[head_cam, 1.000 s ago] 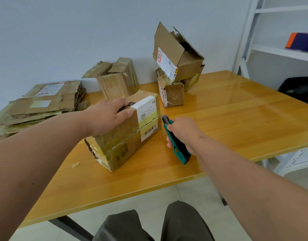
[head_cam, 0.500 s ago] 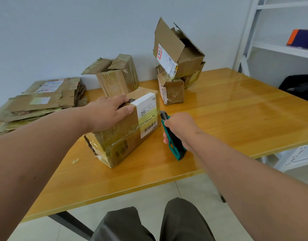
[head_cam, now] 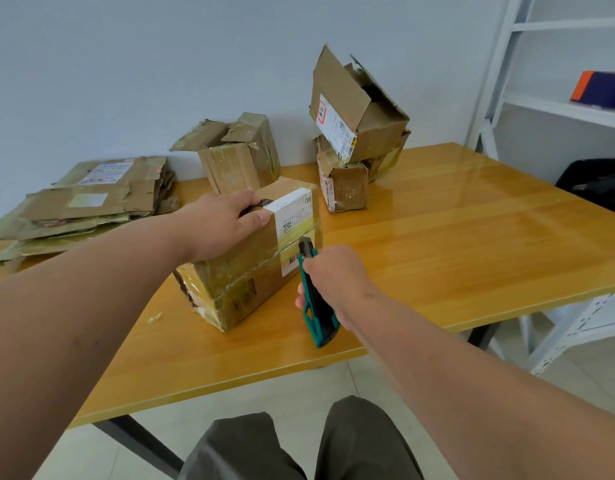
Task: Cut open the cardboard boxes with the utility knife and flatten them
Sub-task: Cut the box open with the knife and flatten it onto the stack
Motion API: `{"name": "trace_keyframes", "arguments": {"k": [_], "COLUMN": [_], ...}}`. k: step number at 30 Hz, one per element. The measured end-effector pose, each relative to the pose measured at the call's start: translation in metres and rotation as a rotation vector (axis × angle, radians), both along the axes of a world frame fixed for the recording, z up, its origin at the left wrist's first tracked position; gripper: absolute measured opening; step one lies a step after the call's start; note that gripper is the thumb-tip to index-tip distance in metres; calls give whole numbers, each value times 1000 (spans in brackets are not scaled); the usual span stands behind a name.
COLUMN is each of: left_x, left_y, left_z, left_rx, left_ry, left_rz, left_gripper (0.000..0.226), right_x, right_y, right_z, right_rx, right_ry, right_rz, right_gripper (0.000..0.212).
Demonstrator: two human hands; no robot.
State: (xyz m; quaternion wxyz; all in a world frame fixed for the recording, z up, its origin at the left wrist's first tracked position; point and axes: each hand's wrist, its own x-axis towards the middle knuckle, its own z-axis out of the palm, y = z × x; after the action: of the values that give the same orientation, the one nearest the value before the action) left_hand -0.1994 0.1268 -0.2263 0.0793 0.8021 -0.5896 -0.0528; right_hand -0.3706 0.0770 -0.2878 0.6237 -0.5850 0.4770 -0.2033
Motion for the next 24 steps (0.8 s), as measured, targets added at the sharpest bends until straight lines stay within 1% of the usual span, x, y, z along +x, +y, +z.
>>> {"name": "trace_keyframes", "arguments": {"k": [4,7,8,9,10,11,12,13,14,16,20,24], "left_x": [-3,-7,-6,-3,0,4,9,13,16,17,13,16], "left_y": [1,6,10,15,22,31,39,45,51,55,57,60], "left_z": [0,0,2,6,13,20,28,34,37,34,16,11], "left_rx": [-69,-161,-182,-171,-115,-14,119,250,339,400,298,250], "left_ry": [24,-18,15,103,233,353,399,372,315,213,60,83], "left_rz": [15,40,42,31,16,-1,-20,-34,-38,-49,-95,-67], "left_gripper": [50,54,54,52,53,58,67,76,81,83,82,84], "right_x": [15,15,12,9,7,5,4,5,7,9,14,14], "right_y": [25,29,27,25,23,21,18,16,13,8,11,13], "right_z": [2,2,3,5,8,10,11,12,13,11,9,8], "right_rx": [-26,-76,-95,-113,-120,-115,-105,-97,-88,-64,-69,-96], "right_ry": [77,93,119,145,158,156,149,147,148,137,107,78], "right_rz": [203,257,275,296,308,305,292,277,264,236,285,323], "right_gripper": [19,19,20,20,21,20,20,20,21,24,22,14]}}
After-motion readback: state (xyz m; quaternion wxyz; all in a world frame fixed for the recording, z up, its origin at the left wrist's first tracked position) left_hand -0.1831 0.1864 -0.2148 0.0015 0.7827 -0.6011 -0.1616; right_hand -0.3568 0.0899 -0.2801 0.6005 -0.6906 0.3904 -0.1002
